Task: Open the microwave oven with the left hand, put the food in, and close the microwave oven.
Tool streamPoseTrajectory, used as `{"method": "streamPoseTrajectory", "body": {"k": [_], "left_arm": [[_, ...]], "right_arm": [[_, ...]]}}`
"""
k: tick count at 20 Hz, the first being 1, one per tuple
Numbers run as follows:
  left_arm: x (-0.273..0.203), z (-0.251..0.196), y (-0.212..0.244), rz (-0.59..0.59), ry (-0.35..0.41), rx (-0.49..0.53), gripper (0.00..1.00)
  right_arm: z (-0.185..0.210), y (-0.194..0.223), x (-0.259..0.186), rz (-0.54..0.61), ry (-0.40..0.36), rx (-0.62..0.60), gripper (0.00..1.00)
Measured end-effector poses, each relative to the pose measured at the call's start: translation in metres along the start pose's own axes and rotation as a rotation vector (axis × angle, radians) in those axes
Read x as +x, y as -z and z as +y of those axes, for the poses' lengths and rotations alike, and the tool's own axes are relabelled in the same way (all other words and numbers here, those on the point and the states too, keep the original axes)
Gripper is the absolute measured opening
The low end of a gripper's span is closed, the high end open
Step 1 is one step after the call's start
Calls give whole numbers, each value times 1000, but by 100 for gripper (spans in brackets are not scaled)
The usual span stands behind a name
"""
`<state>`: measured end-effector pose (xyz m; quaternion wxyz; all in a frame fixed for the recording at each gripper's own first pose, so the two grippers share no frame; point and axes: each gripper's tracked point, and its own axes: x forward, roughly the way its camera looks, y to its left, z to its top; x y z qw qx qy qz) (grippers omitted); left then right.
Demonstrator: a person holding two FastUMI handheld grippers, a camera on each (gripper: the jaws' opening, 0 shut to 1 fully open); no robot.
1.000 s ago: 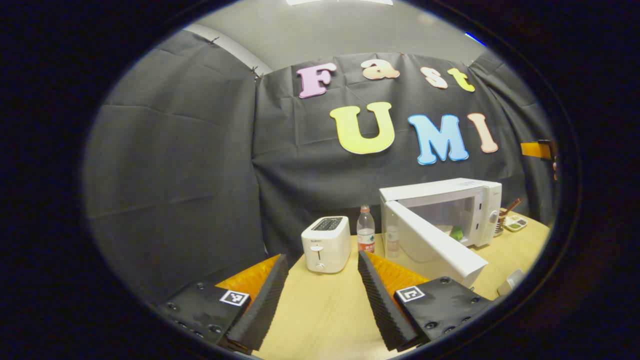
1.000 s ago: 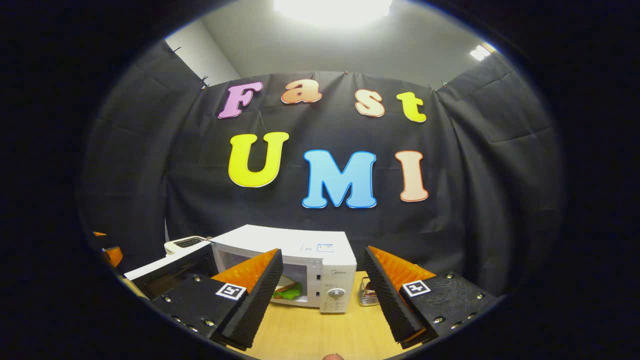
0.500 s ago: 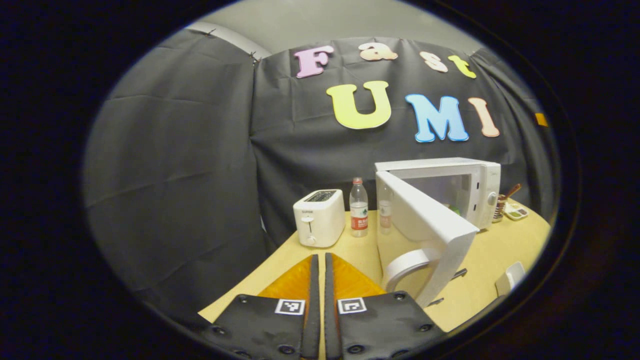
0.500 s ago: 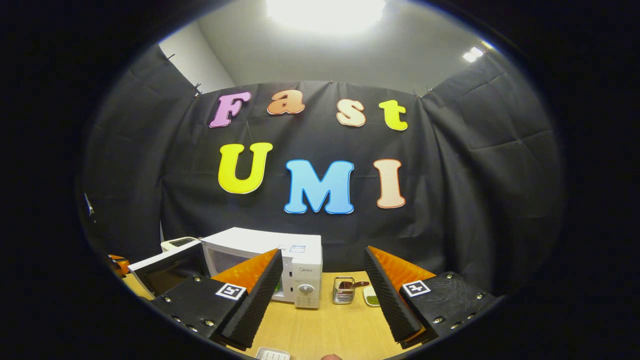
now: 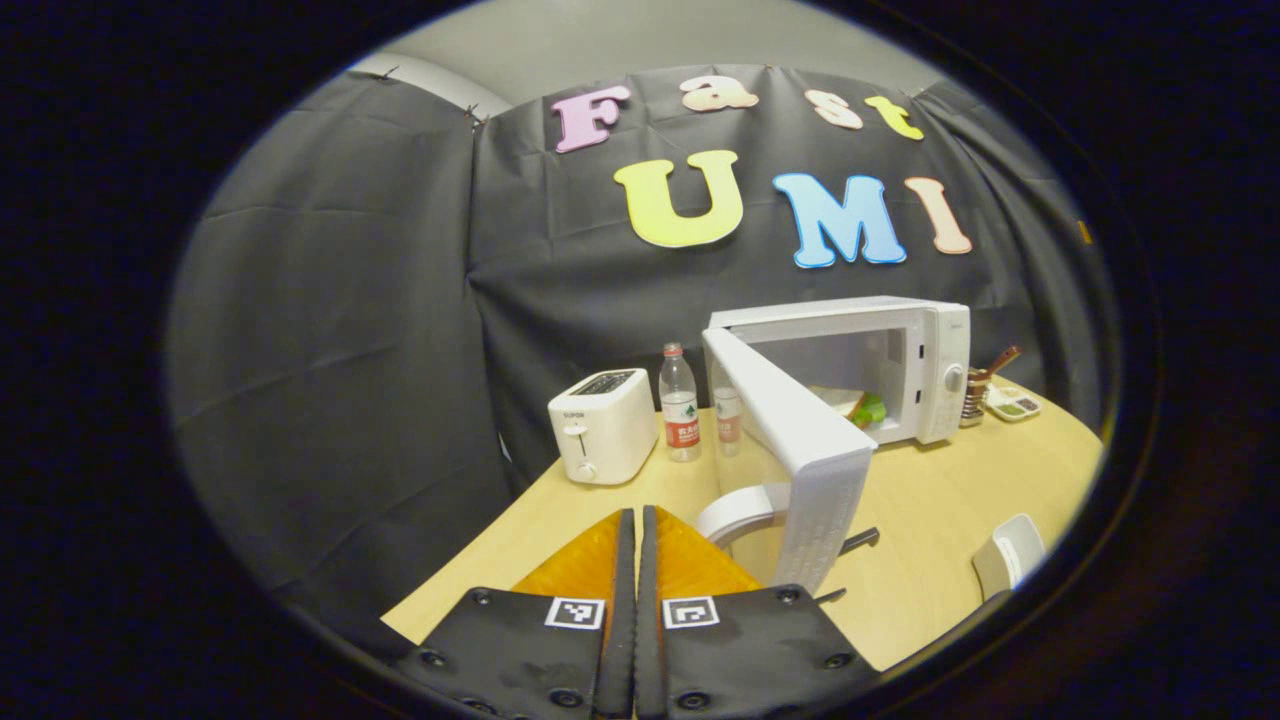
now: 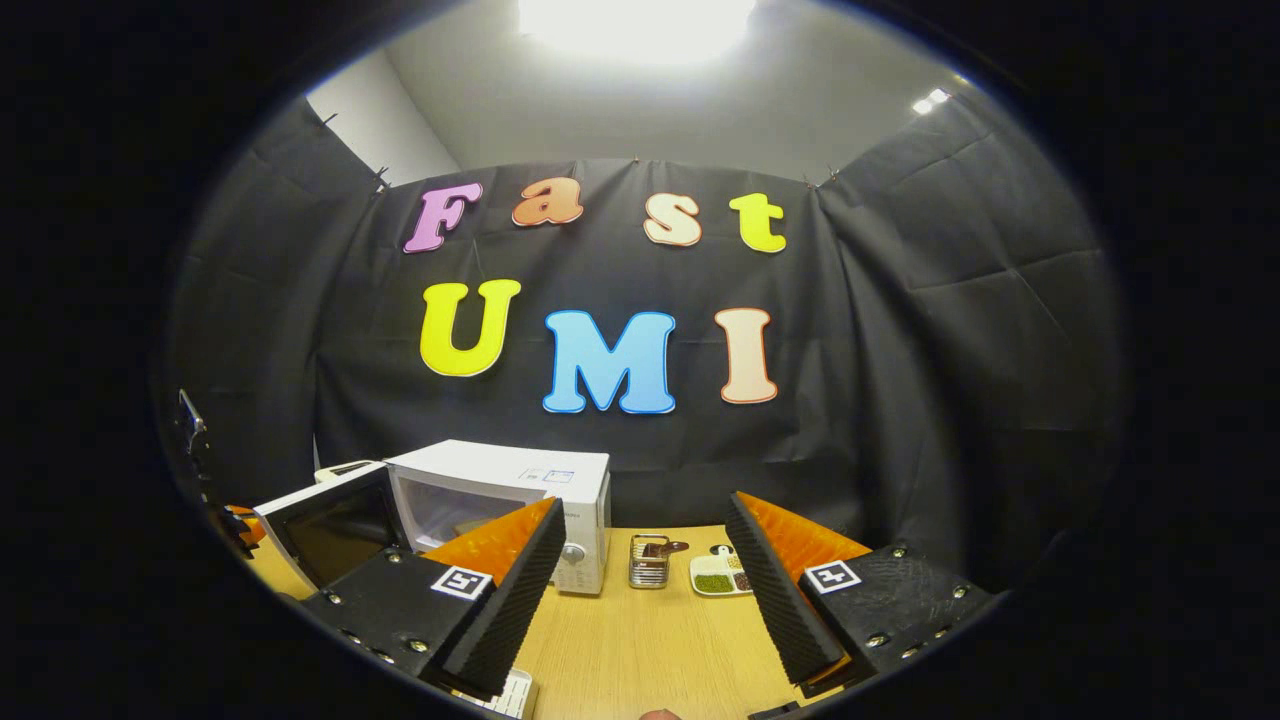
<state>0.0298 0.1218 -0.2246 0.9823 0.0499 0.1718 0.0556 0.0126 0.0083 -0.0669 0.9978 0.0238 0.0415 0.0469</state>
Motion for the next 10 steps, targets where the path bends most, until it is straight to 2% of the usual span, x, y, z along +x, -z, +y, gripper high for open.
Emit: {"method": "streamPoseTrajectory", "body": {"k": [3,4,5,6,7,10], "left_arm": [[0,-17,-3,8,5,10,2],[-1,-23,-6,6,8,12,7],[0,-28,-10,0,11,12,2],[1,-33,-12,0,13,9,2],[2,-41,-14,5,21,4,7],[3,-76,-18,-2,87,10,7]], "right_arm": [[-16,3,-11,6,0,28,98],[-19,4,-14,7,-3,38,98],[-22,2,-17,6,-9,43,98],[-24,4,-16,7,-10,43,98],[-26,4,-17,13,-12,42,98],[-23,4,-15,10,-20,37,98]]}}
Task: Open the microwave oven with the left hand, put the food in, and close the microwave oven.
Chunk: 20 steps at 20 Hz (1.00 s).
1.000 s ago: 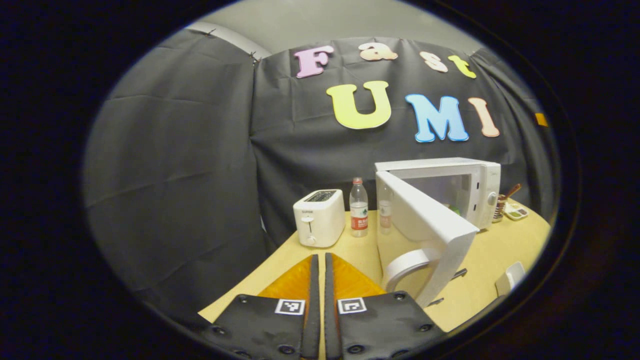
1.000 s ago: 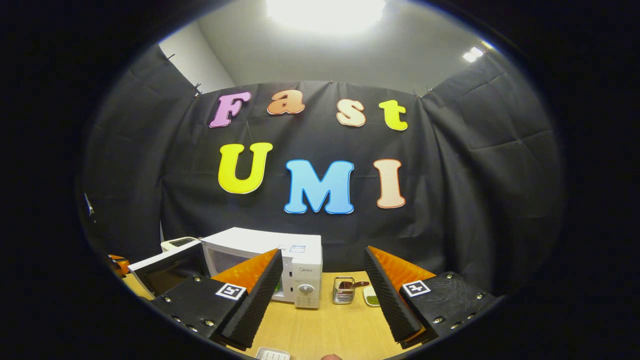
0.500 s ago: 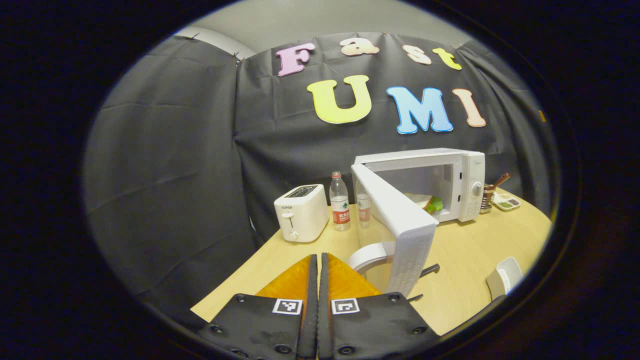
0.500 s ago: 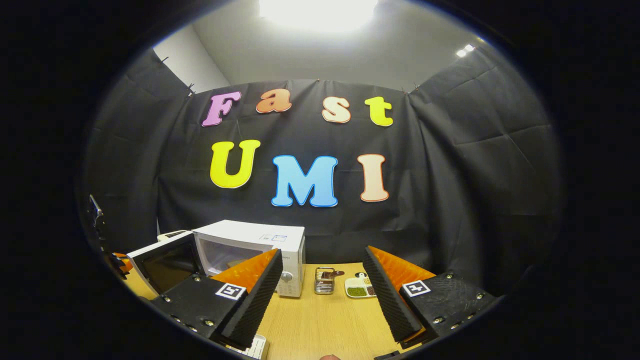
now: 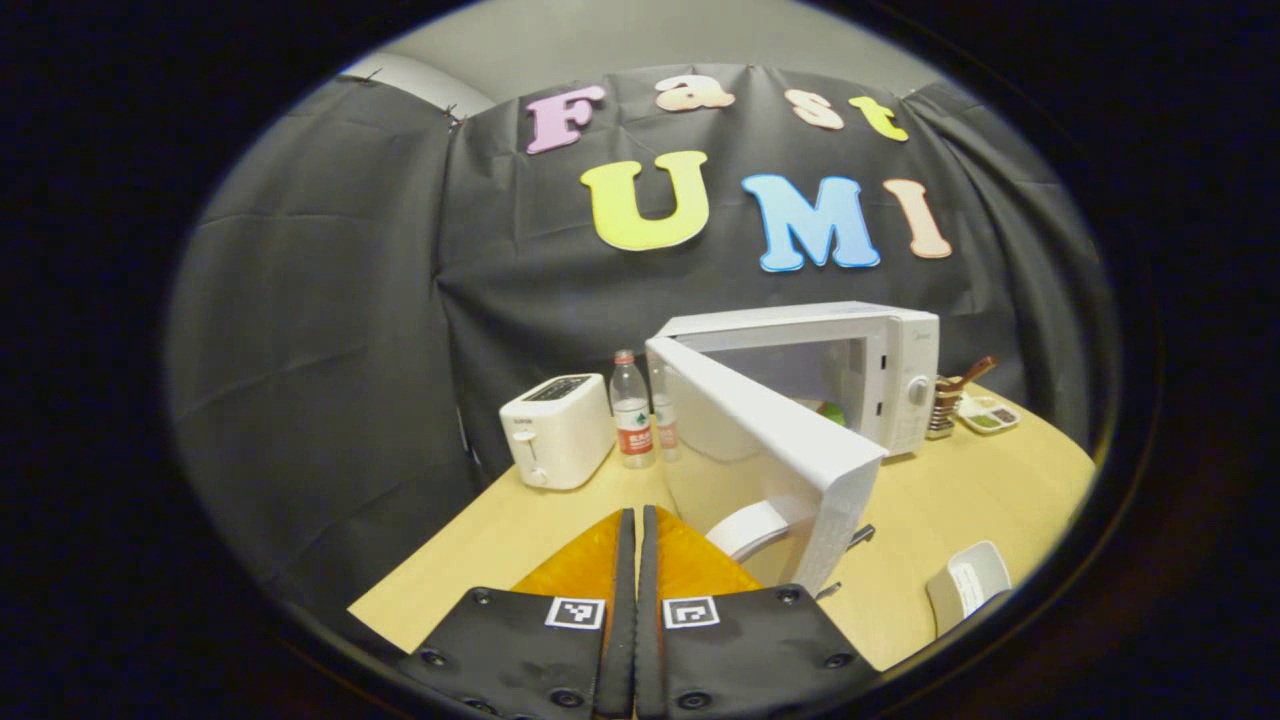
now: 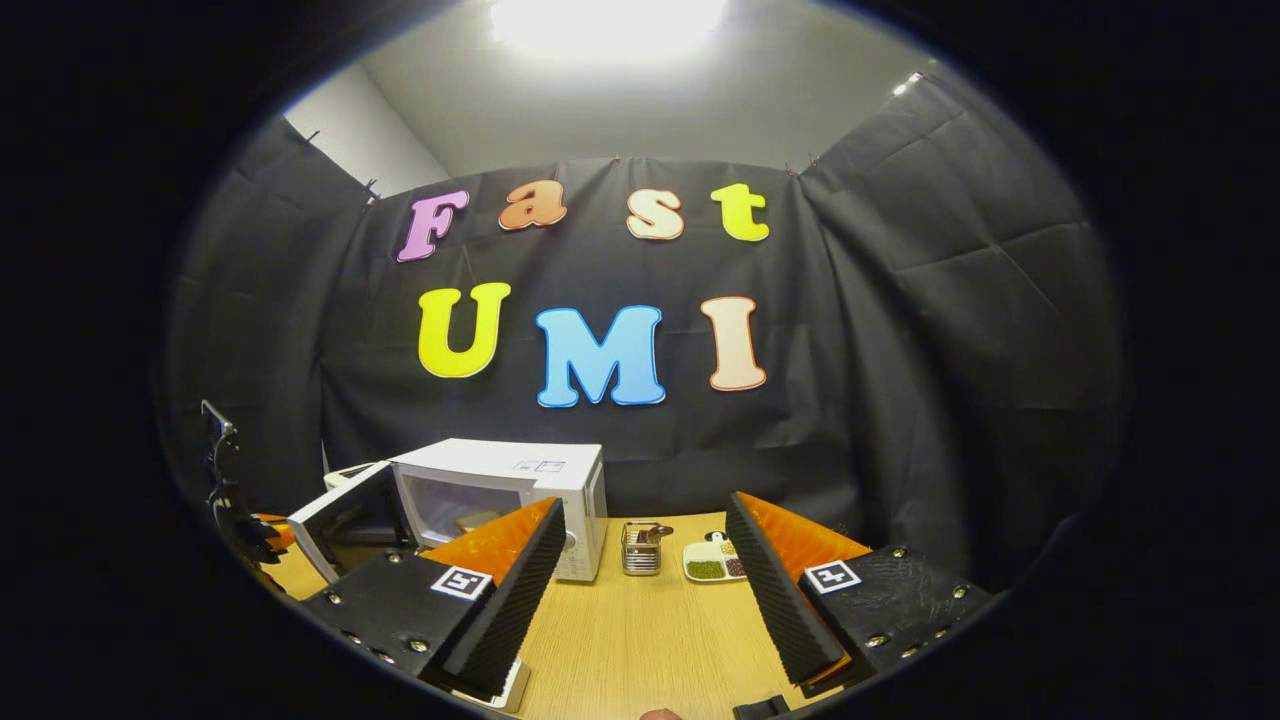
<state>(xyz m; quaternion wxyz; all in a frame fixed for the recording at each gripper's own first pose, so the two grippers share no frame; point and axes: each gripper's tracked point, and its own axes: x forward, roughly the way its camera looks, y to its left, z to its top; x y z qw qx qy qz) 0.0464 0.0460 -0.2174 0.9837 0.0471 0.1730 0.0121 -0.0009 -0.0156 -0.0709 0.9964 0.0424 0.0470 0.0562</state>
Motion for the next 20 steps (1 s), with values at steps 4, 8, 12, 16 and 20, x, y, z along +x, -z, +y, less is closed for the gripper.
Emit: {"method": "streamPoseTrajectory", "body": {"k": [4,8,12,16,20], "left_arm": [[16,-41,-3,6,86,14,7],[34,-81,-12,3,185,9,7],[59,-118,-20,4,283,21,7],[84,-140,-34,-9,345,21,2],[110,-151,-40,-12,385,26,8]], "right_arm": [[4,8,6,23,8,-2,98],[9,9,19,33,28,-4,98],[12,14,29,43,60,-7,98],[14,16,43,58,89,-18,98],[18,14,54,55,114,-31,98]]}}
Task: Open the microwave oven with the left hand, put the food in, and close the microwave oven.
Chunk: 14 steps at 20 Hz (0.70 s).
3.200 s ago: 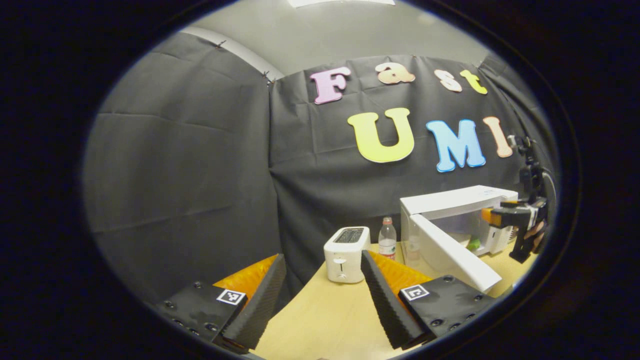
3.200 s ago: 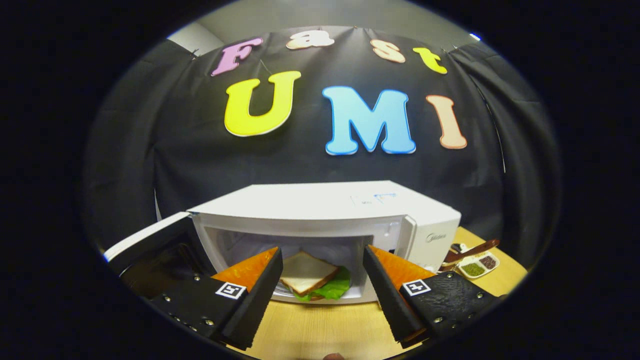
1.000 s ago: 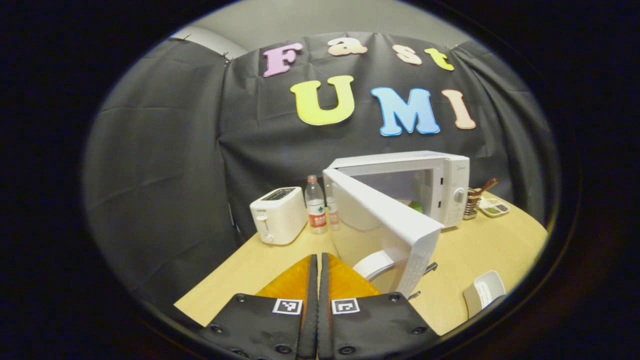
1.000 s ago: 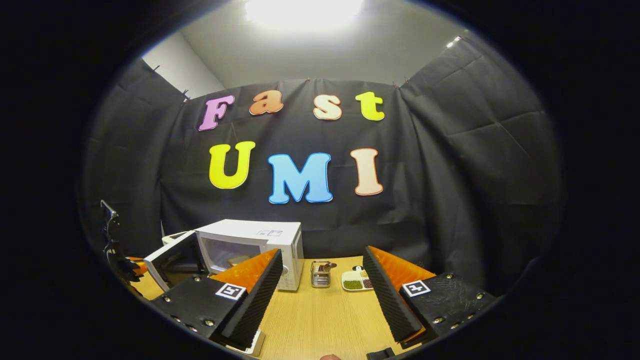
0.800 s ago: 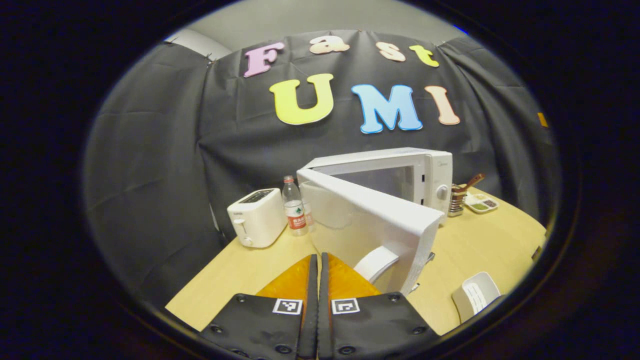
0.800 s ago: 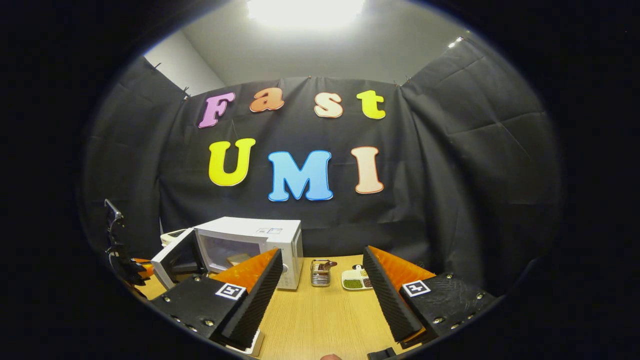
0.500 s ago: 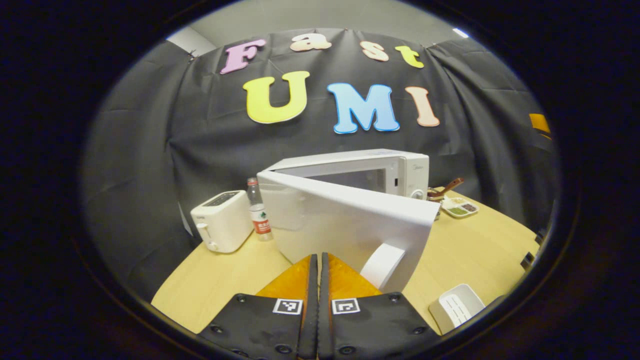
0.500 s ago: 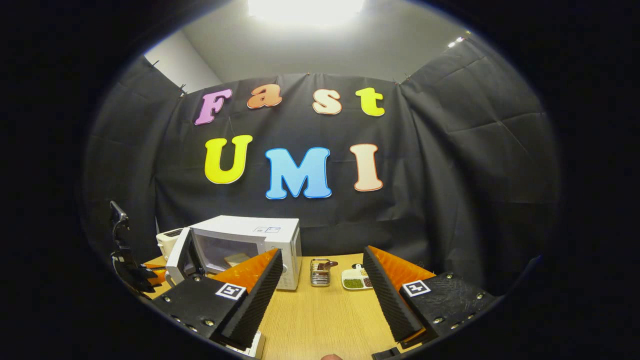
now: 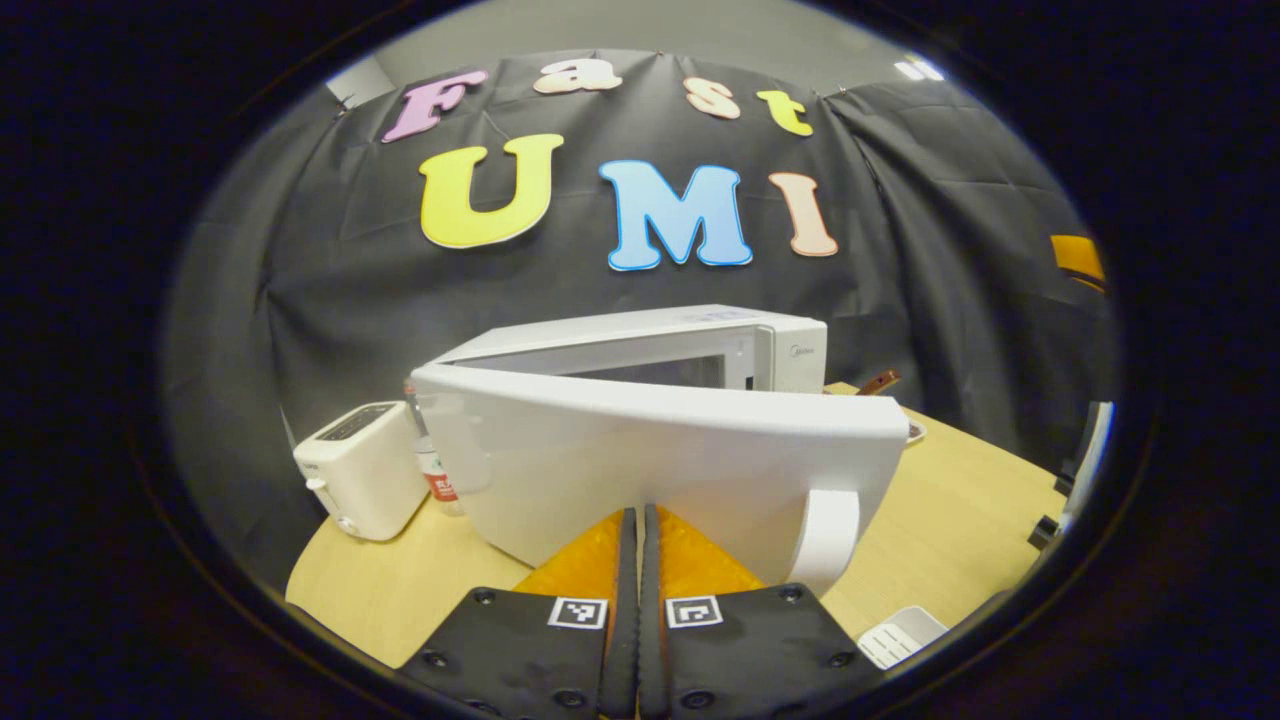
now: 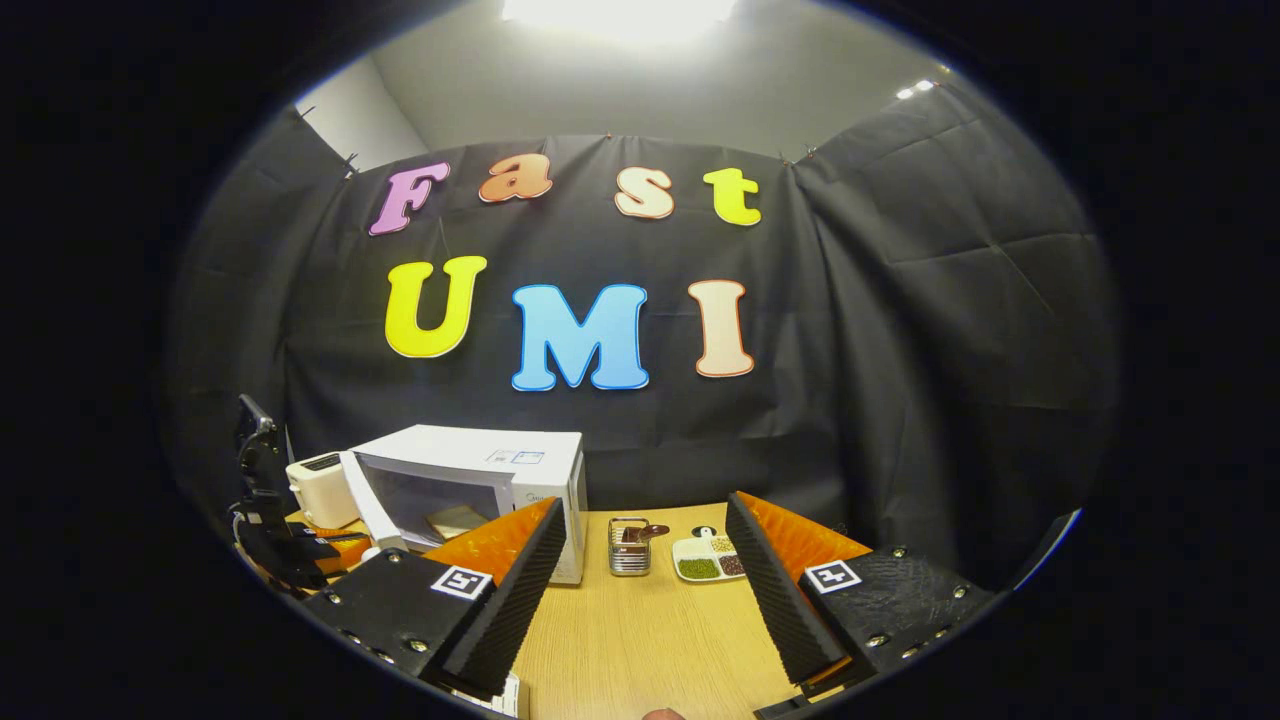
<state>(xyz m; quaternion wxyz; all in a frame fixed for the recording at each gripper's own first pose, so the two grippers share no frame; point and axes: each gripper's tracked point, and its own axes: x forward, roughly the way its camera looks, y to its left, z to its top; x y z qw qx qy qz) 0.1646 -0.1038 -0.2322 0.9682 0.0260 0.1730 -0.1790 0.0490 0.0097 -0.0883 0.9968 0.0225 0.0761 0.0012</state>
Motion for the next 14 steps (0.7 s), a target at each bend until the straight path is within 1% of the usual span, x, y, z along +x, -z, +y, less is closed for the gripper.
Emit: {"method": "streamPoseTrajectory", "body": {"k": [1,2,5,6,8,9,10,14], "left_arm": [[7,0,-1,0,9,4,8],[15,-2,-3,-1,18,3,5],[37,-6,-10,-8,45,14,5],[45,-8,-11,-9,52,21,7],[58,-11,-13,-10,69,26,7],[63,-12,-14,-11,76,25,5],[70,-13,-15,-10,83,23,7],[91,-14,-21,-19,101,24,9]], "right_arm": [[0,0,2,2,8,-4,98],[1,2,5,8,13,-5,98],[0,5,10,20,40,-9,98],[0,7,14,26,49,-9,98],[-2,9,15,32,69,-9,98],[-3,9,16,33,81,-10,98],[-6,10,17,34,93,-10,98],[-8,13,22,46,128,-8,98]]}}
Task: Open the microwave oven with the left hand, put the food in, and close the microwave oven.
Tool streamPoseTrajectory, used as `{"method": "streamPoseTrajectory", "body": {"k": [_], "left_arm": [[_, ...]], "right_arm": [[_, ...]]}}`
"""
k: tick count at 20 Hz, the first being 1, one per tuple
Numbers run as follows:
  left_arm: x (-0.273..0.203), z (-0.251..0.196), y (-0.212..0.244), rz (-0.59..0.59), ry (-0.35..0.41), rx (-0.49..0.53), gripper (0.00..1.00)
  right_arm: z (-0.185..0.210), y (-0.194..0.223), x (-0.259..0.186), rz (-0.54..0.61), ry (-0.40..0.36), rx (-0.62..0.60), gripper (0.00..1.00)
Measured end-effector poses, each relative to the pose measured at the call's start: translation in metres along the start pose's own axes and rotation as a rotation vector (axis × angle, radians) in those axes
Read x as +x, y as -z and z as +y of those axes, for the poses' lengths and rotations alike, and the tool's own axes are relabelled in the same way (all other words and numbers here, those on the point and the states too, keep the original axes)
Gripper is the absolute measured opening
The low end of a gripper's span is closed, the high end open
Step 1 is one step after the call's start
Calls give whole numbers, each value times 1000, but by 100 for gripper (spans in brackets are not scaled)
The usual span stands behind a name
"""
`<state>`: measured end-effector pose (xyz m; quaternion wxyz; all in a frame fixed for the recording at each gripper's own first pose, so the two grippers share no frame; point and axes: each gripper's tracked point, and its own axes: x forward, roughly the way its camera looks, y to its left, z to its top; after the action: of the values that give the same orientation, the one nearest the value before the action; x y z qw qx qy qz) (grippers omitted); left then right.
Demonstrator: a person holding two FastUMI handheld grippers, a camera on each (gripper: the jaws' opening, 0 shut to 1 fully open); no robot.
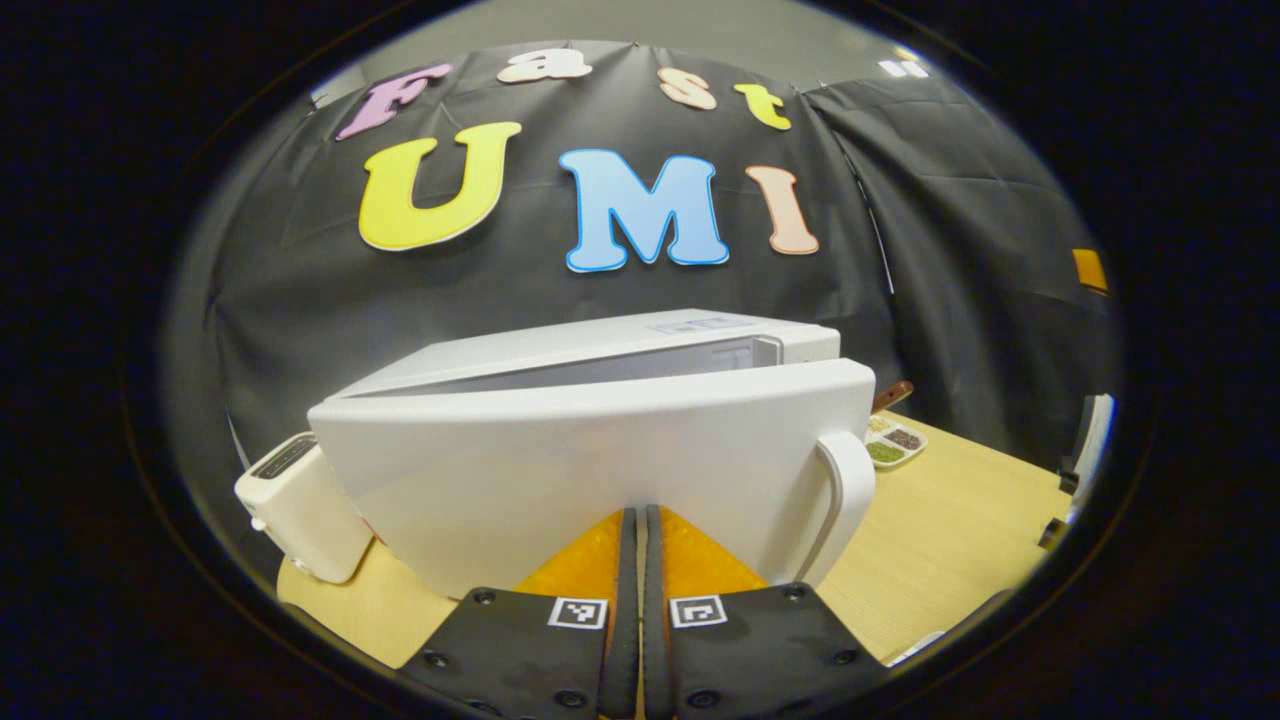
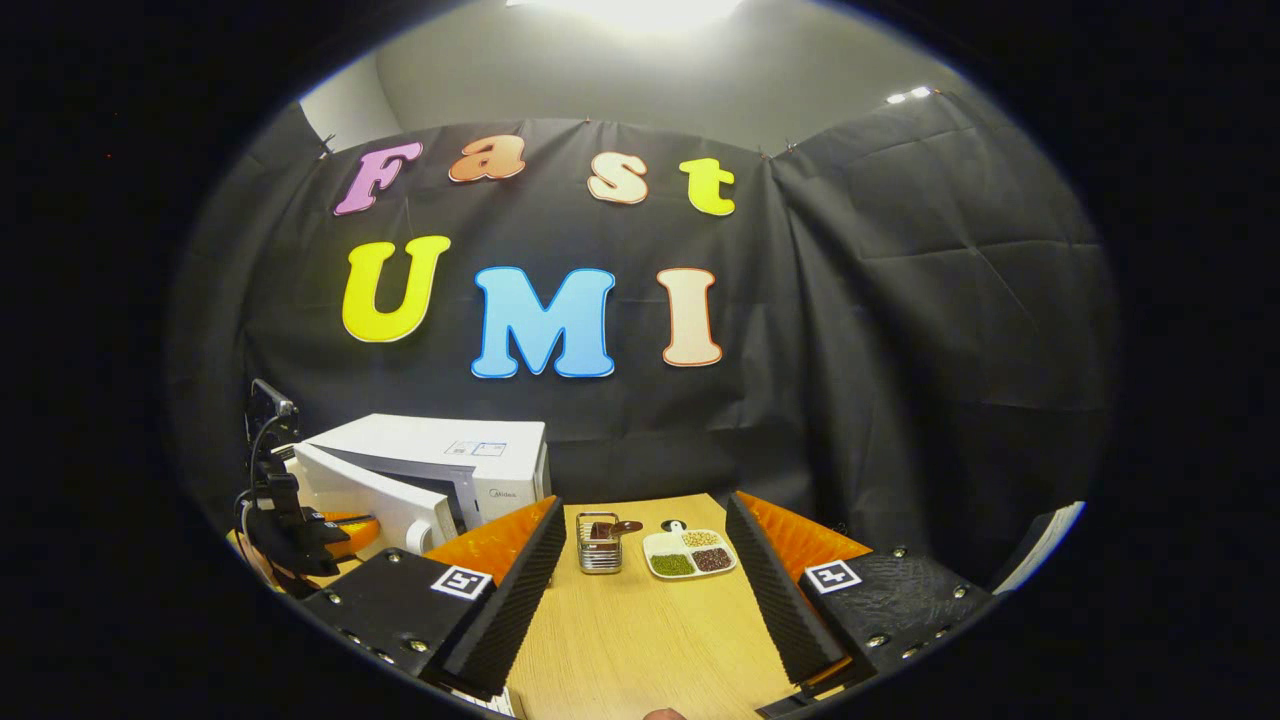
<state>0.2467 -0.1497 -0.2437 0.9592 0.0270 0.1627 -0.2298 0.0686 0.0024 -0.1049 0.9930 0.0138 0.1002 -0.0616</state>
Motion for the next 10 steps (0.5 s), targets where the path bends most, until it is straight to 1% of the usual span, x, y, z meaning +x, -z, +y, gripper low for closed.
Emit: {"method": "streamPoseTrajectory", "body": {"k": [2,4,5,10], "left_arm": [[10,1,-3,-5,4,-1,8],[19,3,-5,-12,5,-10,12],[24,3,-6,-14,3,-15,7],[40,11,-12,-25,-14,-23,7]], "right_arm": [[-1,2,0,6,13,-2,98],[-1,3,3,9,22,-8,98],[-1,2,5,10,27,-12,98],[2,6,7,24,38,-4,98]]}}
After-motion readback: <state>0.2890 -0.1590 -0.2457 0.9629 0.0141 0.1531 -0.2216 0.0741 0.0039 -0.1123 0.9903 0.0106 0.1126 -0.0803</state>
